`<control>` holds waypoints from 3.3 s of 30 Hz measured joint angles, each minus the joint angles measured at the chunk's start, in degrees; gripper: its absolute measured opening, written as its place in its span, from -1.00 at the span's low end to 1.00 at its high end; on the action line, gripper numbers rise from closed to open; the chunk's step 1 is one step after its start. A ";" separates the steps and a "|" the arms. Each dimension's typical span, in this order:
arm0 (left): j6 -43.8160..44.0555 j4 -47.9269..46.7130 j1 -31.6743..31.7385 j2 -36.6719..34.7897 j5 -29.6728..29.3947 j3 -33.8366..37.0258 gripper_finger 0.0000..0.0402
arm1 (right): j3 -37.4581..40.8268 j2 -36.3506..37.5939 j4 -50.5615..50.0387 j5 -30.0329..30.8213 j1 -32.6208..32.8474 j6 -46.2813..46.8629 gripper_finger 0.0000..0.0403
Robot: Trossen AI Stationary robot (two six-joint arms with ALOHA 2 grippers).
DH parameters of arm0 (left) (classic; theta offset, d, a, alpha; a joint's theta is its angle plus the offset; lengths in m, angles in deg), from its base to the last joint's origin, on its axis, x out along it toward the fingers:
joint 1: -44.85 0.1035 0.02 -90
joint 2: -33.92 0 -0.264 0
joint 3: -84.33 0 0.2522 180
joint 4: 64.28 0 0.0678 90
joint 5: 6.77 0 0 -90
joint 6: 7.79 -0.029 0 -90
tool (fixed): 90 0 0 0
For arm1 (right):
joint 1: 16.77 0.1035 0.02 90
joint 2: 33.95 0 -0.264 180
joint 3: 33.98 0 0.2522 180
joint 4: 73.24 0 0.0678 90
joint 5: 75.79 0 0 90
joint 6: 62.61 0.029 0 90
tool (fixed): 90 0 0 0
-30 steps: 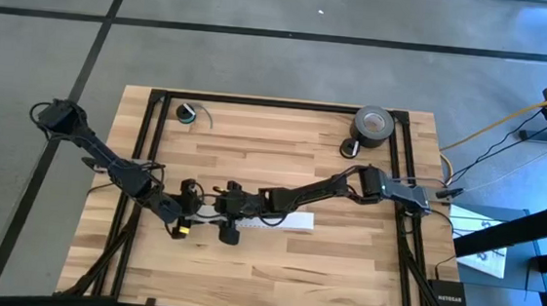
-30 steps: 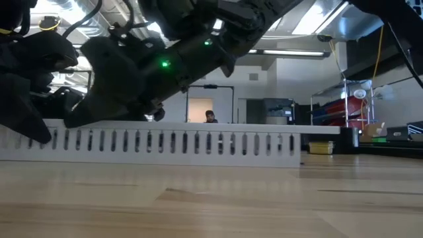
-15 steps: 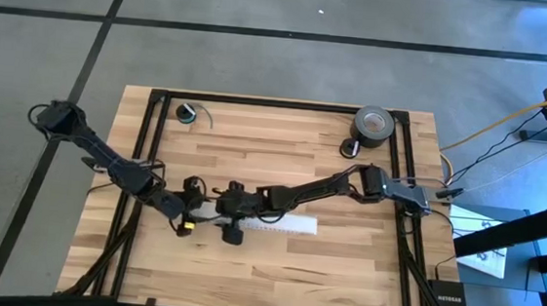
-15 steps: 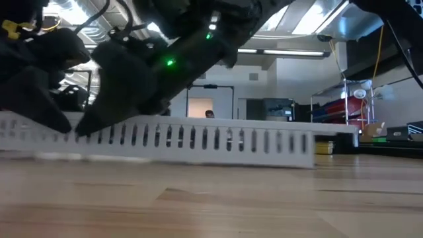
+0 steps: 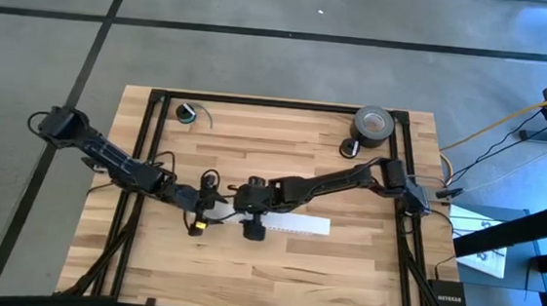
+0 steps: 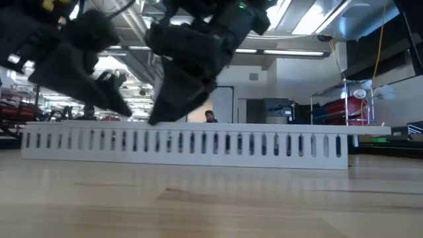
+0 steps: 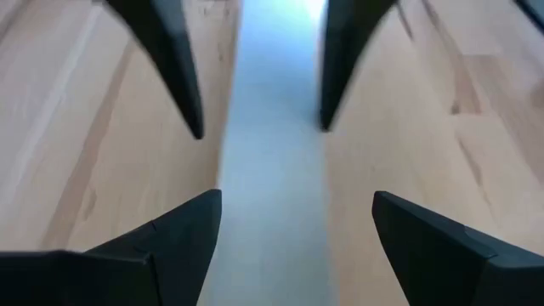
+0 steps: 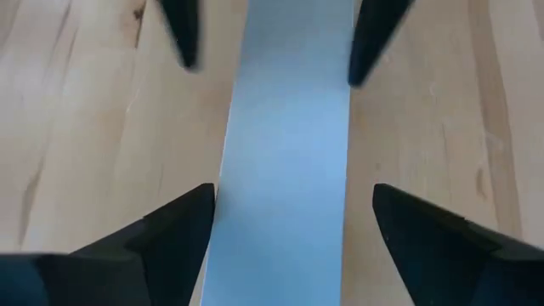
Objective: Ziptie cables
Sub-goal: Close the white cable duct
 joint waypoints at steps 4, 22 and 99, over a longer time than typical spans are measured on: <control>-1.96 -12.16 -0.80 -0.74 0.19 -6.24 0.45 | 6.65 3.10 3.01 0.43 0.28 2.81 0.48; 8.90 -37.34 -6.25 -21.92 -6.43 0.64 0.45 | 16.25 7.41 23.26 2.98 1.36 5.81 0.47; 0.89 8.39 -2.95 -12.92 -2.78 18.65 0.07 | 16.23 2.21 29.07 3.85 1.36 5.17 0.47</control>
